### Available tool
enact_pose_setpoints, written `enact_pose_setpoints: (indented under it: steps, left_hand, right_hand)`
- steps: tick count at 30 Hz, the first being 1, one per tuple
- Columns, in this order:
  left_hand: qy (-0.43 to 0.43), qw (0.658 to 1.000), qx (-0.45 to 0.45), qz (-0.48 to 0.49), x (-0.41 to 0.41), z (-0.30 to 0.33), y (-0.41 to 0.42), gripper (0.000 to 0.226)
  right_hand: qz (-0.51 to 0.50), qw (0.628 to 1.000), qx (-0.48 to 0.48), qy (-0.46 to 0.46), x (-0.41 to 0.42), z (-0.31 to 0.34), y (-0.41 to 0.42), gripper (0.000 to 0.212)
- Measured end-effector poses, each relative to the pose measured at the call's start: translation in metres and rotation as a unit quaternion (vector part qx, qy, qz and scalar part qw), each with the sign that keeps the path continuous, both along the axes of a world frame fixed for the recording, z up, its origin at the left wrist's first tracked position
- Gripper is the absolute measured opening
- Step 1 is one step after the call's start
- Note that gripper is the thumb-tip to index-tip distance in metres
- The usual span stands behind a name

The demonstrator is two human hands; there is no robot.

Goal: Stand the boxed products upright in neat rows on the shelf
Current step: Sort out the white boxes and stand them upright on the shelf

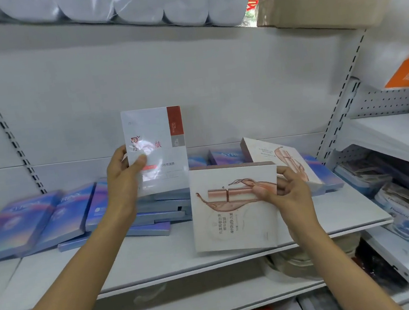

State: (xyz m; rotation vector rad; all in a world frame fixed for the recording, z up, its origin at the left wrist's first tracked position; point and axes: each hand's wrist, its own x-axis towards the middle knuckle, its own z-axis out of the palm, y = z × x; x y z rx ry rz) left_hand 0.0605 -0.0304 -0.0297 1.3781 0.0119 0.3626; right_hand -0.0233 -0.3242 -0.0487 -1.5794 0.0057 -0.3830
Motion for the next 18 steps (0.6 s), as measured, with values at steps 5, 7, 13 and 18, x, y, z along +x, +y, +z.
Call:
enact_pose_setpoints:
  steps: [5,7,13,18]
  left_hand:
    - [0.006,0.999,-0.019,0.049,-0.019,-0.004,0.039,0.036]
    - [0.009,0.998,-0.017,0.067,-0.028,-0.008,0.061,0.035]
    - [0.030,0.992,-0.017,0.125,-0.074,-0.020,0.144,0.041]
    - [0.033,0.985,-0.017,0.166,-0.131,-0.025,0.226,0.031]
  right_hand:
    - [0.024,0.999,0.042,0.006,0.015,0.010,0.033,0.047]
    - [0.035,0.998,0.046,0.003,0.021,0.012,0.050,0.046]
    - [0.085,0.996,0.034,-0.002,0.027,0.009,0.128,0.032]
    - [0.134,0.991,0.023,-0.004,0.014,0.009,0.215,0.029]
